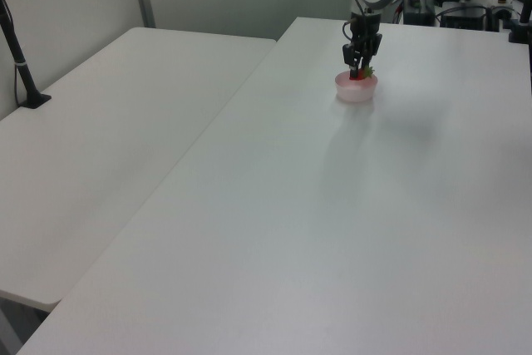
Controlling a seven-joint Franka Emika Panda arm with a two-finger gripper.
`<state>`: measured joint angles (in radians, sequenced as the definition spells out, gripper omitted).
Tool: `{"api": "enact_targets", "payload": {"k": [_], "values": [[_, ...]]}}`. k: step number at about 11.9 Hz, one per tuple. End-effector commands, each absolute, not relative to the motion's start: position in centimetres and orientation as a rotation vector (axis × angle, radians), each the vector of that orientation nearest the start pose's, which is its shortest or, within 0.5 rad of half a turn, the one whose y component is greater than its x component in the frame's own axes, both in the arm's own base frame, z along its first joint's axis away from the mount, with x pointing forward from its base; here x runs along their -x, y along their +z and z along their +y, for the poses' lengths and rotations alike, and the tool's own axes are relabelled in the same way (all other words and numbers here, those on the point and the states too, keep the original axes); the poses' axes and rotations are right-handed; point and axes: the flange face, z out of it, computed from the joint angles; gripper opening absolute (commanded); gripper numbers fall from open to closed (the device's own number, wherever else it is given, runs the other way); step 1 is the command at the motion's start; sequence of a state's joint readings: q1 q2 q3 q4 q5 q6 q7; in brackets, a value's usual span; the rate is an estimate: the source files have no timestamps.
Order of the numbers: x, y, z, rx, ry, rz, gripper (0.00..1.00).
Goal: Pick up strawberry from bowl
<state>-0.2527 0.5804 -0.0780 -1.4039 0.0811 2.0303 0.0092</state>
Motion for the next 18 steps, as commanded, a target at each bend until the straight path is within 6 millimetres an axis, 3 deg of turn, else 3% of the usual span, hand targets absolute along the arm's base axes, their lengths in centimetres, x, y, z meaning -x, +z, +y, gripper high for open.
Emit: {"api": "enact_targets", "payload": {"k": [1,3,6,11,12,13,14,15,17,18], "values": [[-67.0,40.8,-24.1,3.108,-0.062,0.299,0.46],[-65.2,41.0,-29.0,3.155,-0.066,0.139,0.46],[-63.5,39.1,-34.4,3.240,-0.082,-0.022,0.46],[-62.8,33.4,-39.7,3.315,-0.235,0.140,0.46],[-62.6,33.1,-40.3,3.315,-0.248,0.189,0.46],[-62.6,33.1,-40.3,3.316,-0.248,0.188,0.48],[-62.6,33.2,-40.3,3.314,-0.252,0.191,0.67],[-62.8,33.9,-39.9,3.313,-0.262,0.186,0.98],[-63.5,36.4,-37.9,3.306,-0.288,0.147,1.00],[-64.6,38.4,-34.6,3.291,-0.262,0.102,1.00]]}}
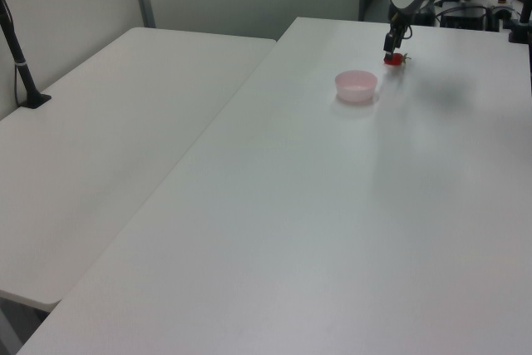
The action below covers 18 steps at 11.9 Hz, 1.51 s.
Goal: Pick up strawberry from bowl
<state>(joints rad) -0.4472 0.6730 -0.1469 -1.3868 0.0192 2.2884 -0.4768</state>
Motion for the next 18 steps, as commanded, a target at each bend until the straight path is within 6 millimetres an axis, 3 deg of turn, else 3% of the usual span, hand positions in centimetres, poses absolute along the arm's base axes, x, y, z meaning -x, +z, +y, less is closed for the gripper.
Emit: {"api": "enact_targets", "payload": {"k": [1,3,4,6,8,10,11,12,18], "values": [[-64.8,40.3,-32.5,3.276,-0.229,0.083,1.00],[-65.9,46.0,-23.9,3.237,-0.184,0.043,1.00],[-66.0,47.5,-21.3,3.234,-0.163,0.049,1.00],[-65.4,51.6,-13.9,3.220,-0.100,0.049,1.00],[-63.2,55.4,-7.4,3.198,-0.033,0.098,1.00],[-60.5,57.6,-4.1,3.185,0.017,0.119,1.00],[-58.3,58.3,-2.4,3.198,0.027,0.056,1.00],[-57.2,58.8,-2.0,3.198,0.029,0.055,1.00],[-56.2,59.4,-3.9,3.195,0.086,0.078,1.00]]}}
